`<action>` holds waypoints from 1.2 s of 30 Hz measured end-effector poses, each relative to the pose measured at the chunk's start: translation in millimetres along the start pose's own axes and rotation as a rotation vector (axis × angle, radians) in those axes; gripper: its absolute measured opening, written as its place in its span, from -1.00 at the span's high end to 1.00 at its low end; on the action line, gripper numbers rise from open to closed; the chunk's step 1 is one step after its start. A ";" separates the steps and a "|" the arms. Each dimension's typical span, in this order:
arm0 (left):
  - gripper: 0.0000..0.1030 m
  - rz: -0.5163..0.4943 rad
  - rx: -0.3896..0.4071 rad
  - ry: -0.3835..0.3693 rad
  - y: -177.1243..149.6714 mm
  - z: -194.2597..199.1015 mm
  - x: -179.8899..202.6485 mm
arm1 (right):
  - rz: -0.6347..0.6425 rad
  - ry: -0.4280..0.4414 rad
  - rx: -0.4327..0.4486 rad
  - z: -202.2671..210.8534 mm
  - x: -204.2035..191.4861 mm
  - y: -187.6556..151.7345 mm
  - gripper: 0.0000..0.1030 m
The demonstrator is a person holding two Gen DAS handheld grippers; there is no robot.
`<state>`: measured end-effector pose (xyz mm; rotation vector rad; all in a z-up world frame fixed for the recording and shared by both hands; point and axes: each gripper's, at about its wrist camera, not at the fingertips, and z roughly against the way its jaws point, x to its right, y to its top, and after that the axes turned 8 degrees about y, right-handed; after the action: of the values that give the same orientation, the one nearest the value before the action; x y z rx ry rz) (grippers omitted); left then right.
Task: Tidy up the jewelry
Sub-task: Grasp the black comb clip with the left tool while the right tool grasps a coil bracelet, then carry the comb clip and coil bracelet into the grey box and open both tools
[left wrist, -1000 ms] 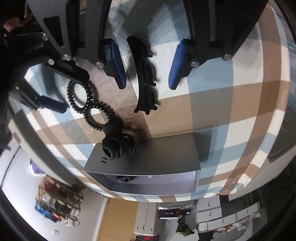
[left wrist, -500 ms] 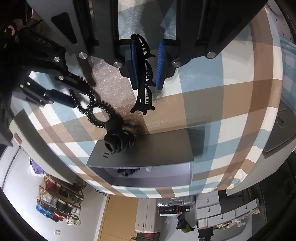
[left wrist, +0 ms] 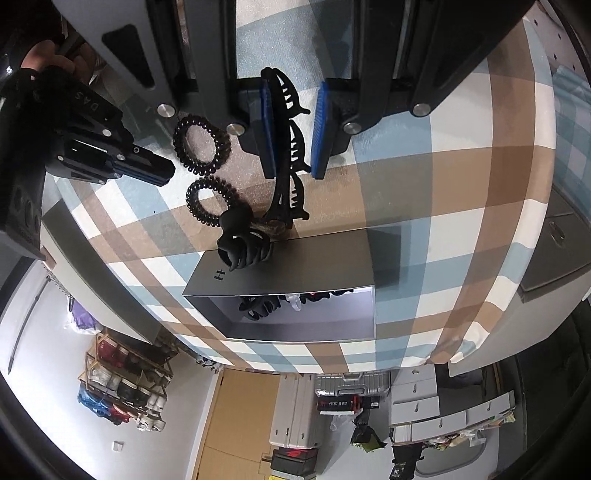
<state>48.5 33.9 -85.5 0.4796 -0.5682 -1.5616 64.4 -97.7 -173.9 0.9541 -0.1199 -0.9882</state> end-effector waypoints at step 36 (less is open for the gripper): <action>0.75 0.031 0.147 -0.048 75.6 6.0 -8.8 | 0.070 0.065 0.179 10.3 3.5 105.7 0.83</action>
<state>104.8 40.6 -34.5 0.5430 -0.7274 -1.5114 130.6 -86.0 -91.7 1.1375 -0.1882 -0.8912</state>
